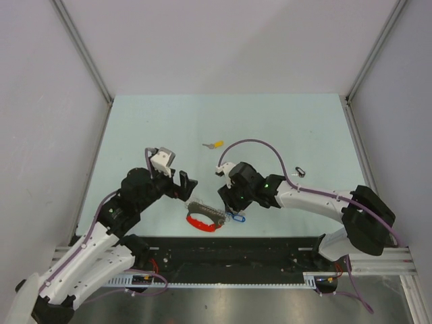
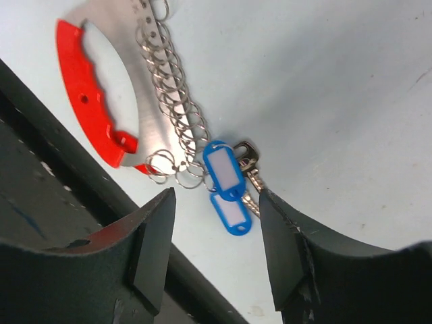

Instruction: Put the keys on the keyring

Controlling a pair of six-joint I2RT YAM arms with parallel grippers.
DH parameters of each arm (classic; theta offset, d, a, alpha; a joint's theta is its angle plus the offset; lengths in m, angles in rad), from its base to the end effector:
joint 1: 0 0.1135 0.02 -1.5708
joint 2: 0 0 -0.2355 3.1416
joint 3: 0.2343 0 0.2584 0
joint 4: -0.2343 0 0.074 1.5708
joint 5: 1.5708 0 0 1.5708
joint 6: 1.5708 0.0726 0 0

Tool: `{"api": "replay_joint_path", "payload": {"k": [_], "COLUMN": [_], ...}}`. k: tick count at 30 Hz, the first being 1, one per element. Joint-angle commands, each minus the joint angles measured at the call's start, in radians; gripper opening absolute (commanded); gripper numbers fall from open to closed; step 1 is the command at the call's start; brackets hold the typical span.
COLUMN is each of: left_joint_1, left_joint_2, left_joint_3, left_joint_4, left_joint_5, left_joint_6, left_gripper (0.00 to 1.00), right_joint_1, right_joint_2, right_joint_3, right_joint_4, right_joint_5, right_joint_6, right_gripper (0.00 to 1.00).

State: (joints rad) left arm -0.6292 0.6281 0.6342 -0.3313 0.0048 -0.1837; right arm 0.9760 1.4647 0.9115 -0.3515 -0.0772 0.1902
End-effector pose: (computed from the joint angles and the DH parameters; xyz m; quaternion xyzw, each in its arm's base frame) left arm 0.1771 -0.1294 0.2666 0.1808 0.7919 -0.2324 0.5350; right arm 0.1808 0.2772 0.1516 -0.3732 0.8676 0.2103 0.2526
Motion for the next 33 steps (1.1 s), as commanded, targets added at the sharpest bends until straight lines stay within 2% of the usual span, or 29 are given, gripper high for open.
{"api": "replay_joint_path", "payload": {"k": [1,8,16,24,25,33], "left_joint_1": [0.081,0.151,0.160,0.160,0.161,0.163], "left_joint_2": [-0.030,0.016,0.025,0.028,0.028,0.039], "left_joint_3": [-0.025,-0.021,-0.019,-0.021,-0.019,-0.022], "left_joint_4": [0.035,0.044,0.040,0.041,0.041,0.044], "left_joint_5": [0.064,0.161,0.162,0.172,0.173,0.193], "left_joint_6": [-0.002,-0.019,-0.019,-0.019,-0.020,-0.019], "left_gripper": [1.00,1.00,1.00,1.00,1.00,1.00], "right_joint_1": [-0.005,-0.005,-0.011,-0.033,-0.040,-0.069], "right_joint_2": [0.035,0.123,0.195,0.214,0.207,0.111], "right_joint_3": [0.036,0.067,0.079,0.075,0.072,0.006], "right_joint_4": [-0.030,0.006,-0.003,-0.020,-0.023,-0.032], "right_joint_5": [-0.029,-0.050,-0.039,0.014,0.030,0.024], "right_joint_6": [-0.149,-0.189,-0.187,-0.167,-0.152,-0.064], "right_gripper": [0.57,0.56,0.51,0.38,0.32,0.10]}}
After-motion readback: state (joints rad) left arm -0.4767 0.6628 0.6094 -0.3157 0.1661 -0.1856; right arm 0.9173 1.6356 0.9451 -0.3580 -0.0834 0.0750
